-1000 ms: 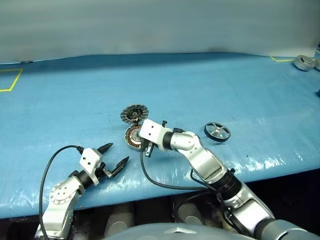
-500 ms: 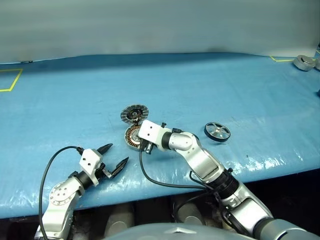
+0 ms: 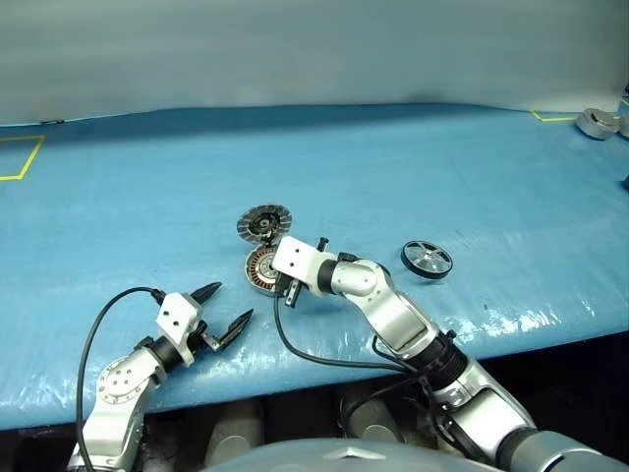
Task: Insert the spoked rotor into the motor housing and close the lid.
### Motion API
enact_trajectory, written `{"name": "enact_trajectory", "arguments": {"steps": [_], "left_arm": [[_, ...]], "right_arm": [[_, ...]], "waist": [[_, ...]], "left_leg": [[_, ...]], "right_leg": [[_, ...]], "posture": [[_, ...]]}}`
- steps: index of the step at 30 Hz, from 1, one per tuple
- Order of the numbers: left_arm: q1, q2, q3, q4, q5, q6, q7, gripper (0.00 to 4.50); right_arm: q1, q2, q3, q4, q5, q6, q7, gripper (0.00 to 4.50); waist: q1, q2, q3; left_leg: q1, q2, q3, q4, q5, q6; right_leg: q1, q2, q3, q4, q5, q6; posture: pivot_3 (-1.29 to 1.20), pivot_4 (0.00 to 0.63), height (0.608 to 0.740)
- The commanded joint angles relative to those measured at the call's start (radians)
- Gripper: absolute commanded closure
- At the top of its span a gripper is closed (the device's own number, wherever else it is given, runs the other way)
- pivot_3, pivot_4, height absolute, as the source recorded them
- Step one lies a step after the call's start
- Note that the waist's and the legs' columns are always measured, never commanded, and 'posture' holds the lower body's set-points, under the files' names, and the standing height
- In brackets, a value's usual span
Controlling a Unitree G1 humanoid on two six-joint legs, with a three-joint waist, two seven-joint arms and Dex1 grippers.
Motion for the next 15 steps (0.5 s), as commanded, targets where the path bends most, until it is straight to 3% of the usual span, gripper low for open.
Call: {"name": "enact_trajectory", "arguments": {"steps": [1,15], "left_arm": [[-0.004,0.002,0.004,-0.017,-0.002,-0.016,-0.004,0.0],[-0.007,0.0,0.004,-0.012,-0.002,-0.021,-0.006,0.0]], "right_arm": [[-0.008,0.001,-0.013,-0.024,-0.002,-0.005,0.005,4.47],[-0.008,0.002,-0.055,-0.08,0.013,-0.002,0.004,4.47]], "waist": [[0.0,0.0,0.0],[0.0,0.0,0.0]], "left_leg": [[0.0,0.0,0.0,0.0,0.0,0.0],[0.0,0.0,0.0,0.0,0.0,0.0]], "right_leg": [[0.0,0.0,0.0,0.0,0.0,0.0],[0.0,0.0,0.0,0.0,0.0,0.0]], "posture": [[0.0,0.15,0.74],[0.0,0.15,0.74]]}}
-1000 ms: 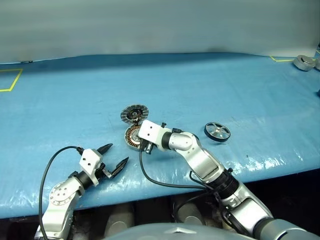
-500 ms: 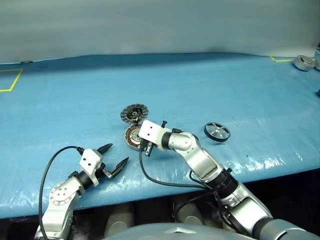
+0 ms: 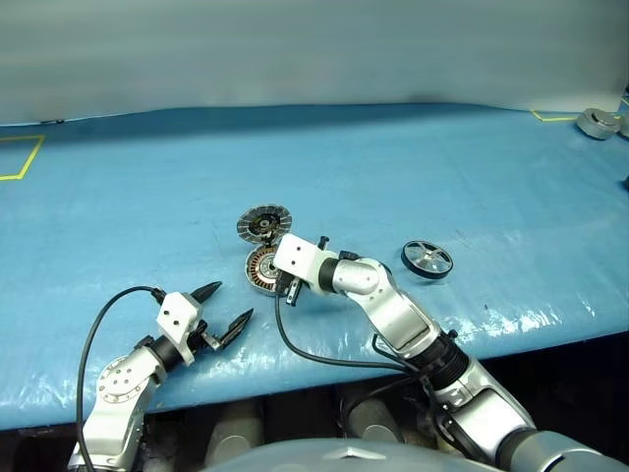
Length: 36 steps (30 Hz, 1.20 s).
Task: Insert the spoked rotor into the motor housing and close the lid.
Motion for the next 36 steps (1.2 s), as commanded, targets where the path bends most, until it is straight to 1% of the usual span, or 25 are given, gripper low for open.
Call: {"name": "enact_trajectory", "arguments": {"steps": [1,10,18,26,29,30,31,32,36], "left_arm": [[-0.003,0.0,0.004,-0.013,-0.004,-0.02,-0.005,0.0],[-0.01,0.006,0.009,-0.012,-0.007,-0.018,-0.012,0.0],[-0.029,0.004,0.007,-0.001,-0.004,-0.017,-0.019,0.0],[-0.009,0.001,0.012,-0.01,-0.004,-0.021,-0.011,0.0],[-0.009,0.001,0.012,-0.01,-0.003,-0.021,-0.009,0.0],[-0.008,0.001,0.012,-0.01,-0.004,-0.021,-0.009,0.0],[-0.008,0.001,0.012,-0.01,-0.004,-0.021,-0.008,0.0],[-0.008,0.001,0.012,-0.01,-0.003,-0.022,-0.007,0.0],[-0.007,-0.001,0.012,-0.008,0.002,-0.03,-0.002,0.0]], "right_arm": [[-0.009,-0.001,-0.036,-0.067,0.006,-0.003,-0.007,4.47],[0.03,-0.044,-0.093,-0.087,0.01,0.012,-0.023,4.47],[0.047,0.002,-0.055,-0.099,0.034,0.035,-0.007,4.47],[0.04,0.007,-0.035,-0.092,0.047,0.038,0.013,4.47],[0.039,0.007,-0.028,-0.077,0.043,0.036,0.015,3.89],[0.039,0.011,-0.03,-0.072,0.037,0.035,0.002,3.62],[0.038,0.015,-0.032,-0.067,0.033,0.035,-0.009,3.22],[0.037,0.019,-0.036,-0.063,0.031,0.035,-0.017,3.02],[0.035,0.032,-0.043,-0.051,0.033,0.038,-0.039,3.02]], "waist": [[0.0,0.0,0.0],[0.001,0.0,0.001],[-0.001,0.0,0.001],[0.0,0.0,0.001],[0.0,0.0,0.001],[0.0,0.0,0.001],[0.0,0.0,0.001],[0.0,0.0,0.001],[0.0,0.0,0.001]], "left_leg": [[0.0,0.0,0.0,0.0,0.0,0.0],[0.0,0.0,0.0,0.0,0.0,0.0],[0.0,0.001,0.0,0.0,0.0,0.0],[-0.001,0.001,0.0,0.0,0.0,0.0],[-0.001,0.001,0.0,0.0,0.0,0.0],[-0.001,0.001,0.0,0.0,0.0,0.0],[-0.001,0.001,0.0,0.0,0.0,0.0],[-0.001,0.001,0.0,0.0,0.0,0.0],[-0.001,0.001,0.0,0.0,0.0,0.0]], "right_leg": [[0.0,0.0,0.0,0.0,0.0,0.0],[0.0,0.0,0.0,0.0,0.0,0.0],[0.0,0.001,0.0,0.0,0.0,0.0],[0.0,0.0,0.0,0.0,0.0,0.0],[0.0,0.001,0.0,0.0,0.0,0.0],[0.0,0.001,0.0,0.0,0.0,0.0],[0.0,0.001,0.0,0.0,0.0,0.0],[-0.001,0.001,0.0,0.0,0.0,0.0],[-0.001,0.001,0.0,0.0,0.0,0.0]], "posture": [[0.0,0.15,0.74],[0.0,0.15,0.74],[0.0,0.15,0.74],[0.0,0.15,0.74],[0.0,0.15,0.74],[0.0,0.15,0.74],[0.0,0.15,0.74],[0.0,0.15,0.74],[0.0,0.15,0.74]]}}
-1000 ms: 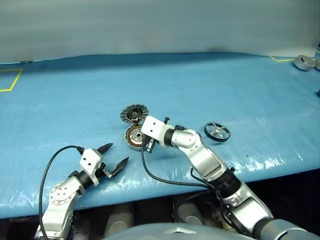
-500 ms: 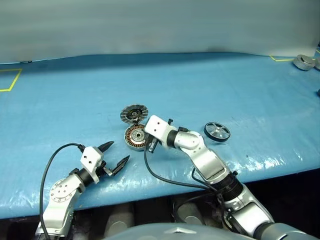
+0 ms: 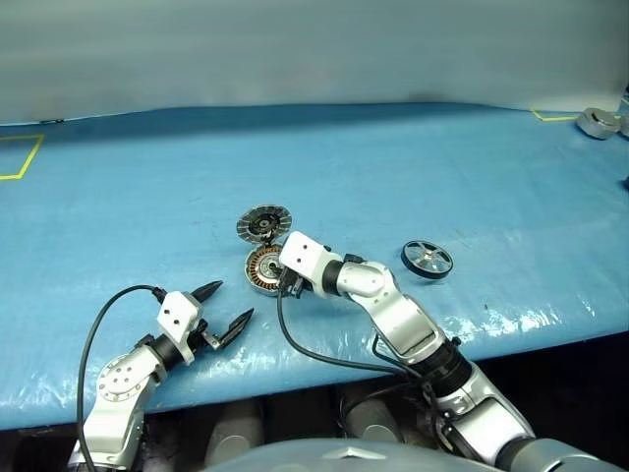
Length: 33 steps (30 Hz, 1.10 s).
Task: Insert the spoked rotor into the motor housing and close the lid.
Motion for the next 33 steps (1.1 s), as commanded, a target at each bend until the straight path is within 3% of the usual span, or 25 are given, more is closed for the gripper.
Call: {"name": "enact_trajectory", "arguments": {"steps": [1,12,15,18,33], "left_arm": [[0.001,-0.003,0.011,-0.015,0.002,-0.028,0.007,0.0],[0.008,0.003,0.009,-0.019,0.005,-0.031,0.009,0.0],[0.01,0.003,0.008,-0.021,0.006,-0.031,0.009,0.0],[0.01,0.003,0.008,-0.021,0.007,-0.032,0.009,0.0],[0.011,0.0,0.007,-0.017,0.004,-0.036,0.011,0.0]], "right_arm": [[-0.01,0.014,-0.012,-0.01,-0.001,-0.009,-0.018,3.02],[0.006,0.006,0.016,0.003,-0.007,-0.005,-0.015,3.02],[0.011,0.001,0.027,0.002,-0.006,-0.002,-0.008,3.59],[0.013,-0.004,0.035,0.004,-0.009,-0.003,-0.008,4.48],[-0.01,-0.03,-0.003,-0.035,0.004,-0.041,-0.003,4.48]], "waist": [[0.0,0.0,0.0],[0.0,0.0,0.0],[0.0,0.0,0.0],[0.0,0.0,0.0],[0.001,0.0,0.0]], "left_leg": [[0.0,0.0,0.0,0.0,0.0,0.0],[0.0,0.0,0.0,0.0,0.0,0.0],[0.0,0.0,0.0,0.0,0.0,0.0],[0.0,0.0,0.0,0.0,0.0,0.0],[0.0,0.0,0.0,0.0,0.0,0.0]], "right_leg": [[0.0,0.0,0.0,0.0,0.0,0.0],[0.0,0.0,0.0,0.0,0.0,0.0],[0.0,0.0,0.0,0.0,0.0,0.0],[0.0,0.0,0.0,0.0,0.0,0.0],[0.0,0.0,0.0,0.0,0.0,0.0]], "posture": [[0.0,0.15,0.74],[0.0,0.15,0.74],[0.0,0.15,0.74],[0.0,0.15,0.74],[0.0,0.15,0.74]]}}
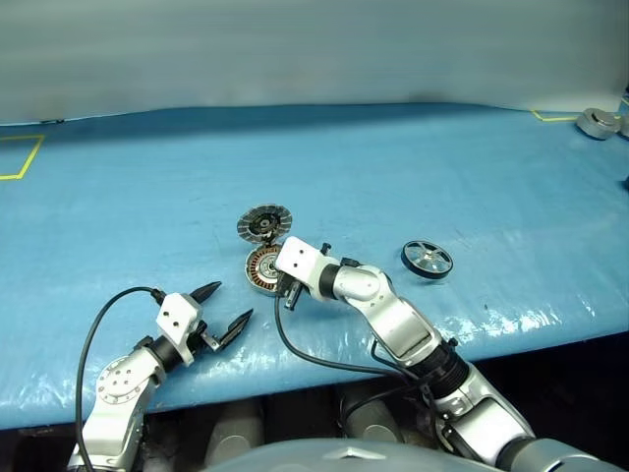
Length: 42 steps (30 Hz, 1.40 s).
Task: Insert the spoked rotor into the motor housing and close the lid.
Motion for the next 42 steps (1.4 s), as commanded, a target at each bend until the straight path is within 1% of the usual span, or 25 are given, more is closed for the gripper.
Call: {"name": "enact_trajectory", "arguments": {"steps": [1,10,20,28,35,42], "left_arm": [[0.001,0.001,0.008,-0.016,-0.001,-0.018,0.0,0.0],[-0.004,0.003,0.01,-0.015,0.0,-0.02,0.002,0.0],[0.002,0.004,0.013,-0.018,0.0,-0.019,0.005,0.0],[0.006,0.004,0.014,-0.02,0.001,-0.02,0.007,0.0],[0.001,0.004,0.011,-0.017,0.002,-0.019,0.006,0.0],[0.0,0.006,0.011,-0.017,0.001,-0.017,0.003,0.0]], "right_arm": [[-0.015,-0.019,-0.034,-0.053,0.005,-0.035,0.012,4.48],[-0.022,-0.034,-0.01,-0.023,-0.017,-0.062,0.018,4.48],[-0.01,-0.019,0.022,-0.009,-0.015,-0.065,0.044,4.48],[0.0,-0.014,0.023,-0.066,0.007,-0.036,0.085,4.48],[0.001,-0.009,0.02,-0.08,0.007,-0.031,0.078,4.48],[-0.012,-0.013,-0.013,-0.095,0.009,-0.027,0.062,4.48]], "waist": [[0.001,0.0,0.0],[0.0,0.0,0.0],[-0.002,0.0,0.0],[-0.003,0.0,0.0],[0.0,0.0,0.0],[0.0,0.0,0.0]], "left_leg": [[0.0,0.0,0.0,0.0,0.0,0.0],[0.0,0.0,0.0,0.0,0.0,0.0],[0.0,0.0,0.0,0.0,0.0,0.0],[0.0,0.001,0.0,0.0,0.0,0.0],[0.0,0.001,0.0,0.0,0.0,0.0],[0.0,0.001,0.0,0.0,0.0,0.0]], "right_leg": [[0.0,0.0,0.0,0.0,0.0,0.0],[0.0,0.0,0.0,0.0,0.0,0.0],[0.0,0.0,0.0,0.0,0.0,0.0],[0.0,0.001,0.0,0.0,0.0,0.0],[0.0,0.001,0.0,0.0,0.0,0.0],[0.0,0.001,0.0,0.0,0.0,0.0]], "posture": [[0.0,0.15,0.74],[0.0,0.15,0.74],[0.0,0.15,0.74],[0.0,0.15,0.74],[0.0,0.15,0.74],[0.0,0.15,0.74]]}}
